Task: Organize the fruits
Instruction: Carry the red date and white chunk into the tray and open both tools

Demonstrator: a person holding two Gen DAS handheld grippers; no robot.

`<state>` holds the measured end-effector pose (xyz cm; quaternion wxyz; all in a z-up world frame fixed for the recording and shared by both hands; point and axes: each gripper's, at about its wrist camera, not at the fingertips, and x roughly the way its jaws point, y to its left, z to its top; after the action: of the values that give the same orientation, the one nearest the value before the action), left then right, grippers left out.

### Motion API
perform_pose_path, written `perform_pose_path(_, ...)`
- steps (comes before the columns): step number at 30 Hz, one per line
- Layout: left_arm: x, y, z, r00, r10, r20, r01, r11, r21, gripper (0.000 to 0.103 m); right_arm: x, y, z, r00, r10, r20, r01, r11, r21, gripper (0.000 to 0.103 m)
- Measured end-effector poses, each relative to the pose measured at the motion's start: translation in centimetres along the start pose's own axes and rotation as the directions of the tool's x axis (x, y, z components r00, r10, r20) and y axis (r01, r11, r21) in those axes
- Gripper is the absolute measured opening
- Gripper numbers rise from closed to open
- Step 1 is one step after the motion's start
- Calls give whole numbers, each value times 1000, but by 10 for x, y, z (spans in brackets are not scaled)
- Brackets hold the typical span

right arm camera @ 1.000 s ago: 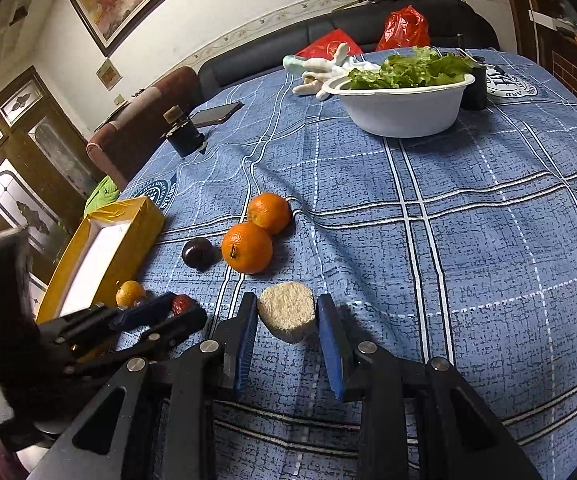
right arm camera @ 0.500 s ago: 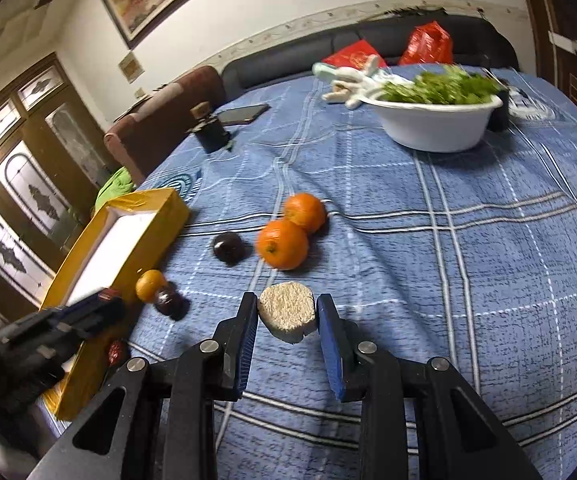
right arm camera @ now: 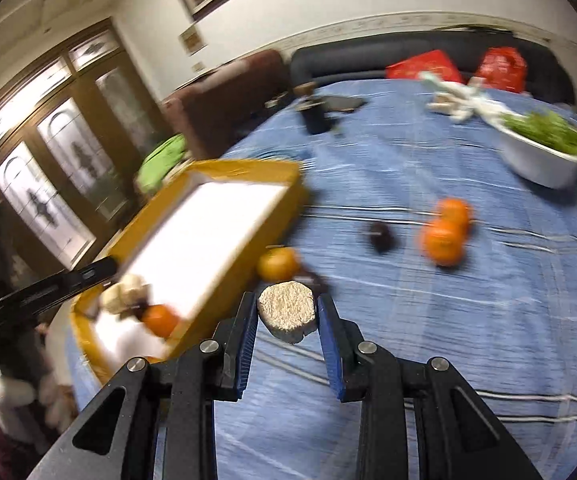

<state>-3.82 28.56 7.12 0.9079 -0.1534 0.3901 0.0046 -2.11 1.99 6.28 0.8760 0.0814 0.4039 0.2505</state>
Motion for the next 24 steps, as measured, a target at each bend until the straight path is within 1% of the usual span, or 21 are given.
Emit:
perform_pose_path(4, 15, 3, 13, 999, 42, -11, -41, 999, 32, 28, 29, 44, 9, 998, 37, -51, -41, 996, -74, 34)
perform_pose_path(8, 42, 18, 22, 996, 65, -68, -65, 998, 5, 28, 61, 79, 16, 995, 25, -95, -40, 987, -155, 34)
perform_pose_path(9, 48, 23, 23, 994, 66, -87, -67, 998, -7, 28, 68, 84, 17, 994, 22, -107, -39, 985, -167, 34)
perform_pose_path(13, 61, 30, 25, 990, 65, -122, -69, 997, -25, 28, 97, 92, 19, 988, 5, -154, -34, 982, -183, 34)
perform_pose_path(16, 63, 36, 26, 990, 41, -134, -48, 997, -52, 29, 110, 93, 21, 985, 2, -174, -35, 982, -184, 34)
perform_pose_path(18, 62, 37, 27, 990, 33, -134, -41, 997, -61, 42, 115, 95, 21, 984, -2, -179, -32, 981, -191, 35)
perform_pose_path(19, 61, 38, 26, 991, 37, -129, -45, 997, -65, 53, 116, 97, 21, 984, -3, -178, -32, 981, -193, 35)
perform_pose_path(21, 56, 38, 26, 993, 41, -110, -49, 997, -68, 55, 118, 98, 22, 983, -1, -181, -34, 980, -195, 36)
perform_pose_path(22, 53, 37, 26, 994, 40, -106, -47, 996, -69, 56, 116, 99, 22, 984, 0, -181, -35, 980, -193, 39)
perform_pose_path(24, 48, 36, 26, 995, 29, -100, -37, 996, -79, 57, 112, 98, 23, 985, 6, -174, -39, 981, -189, 40)
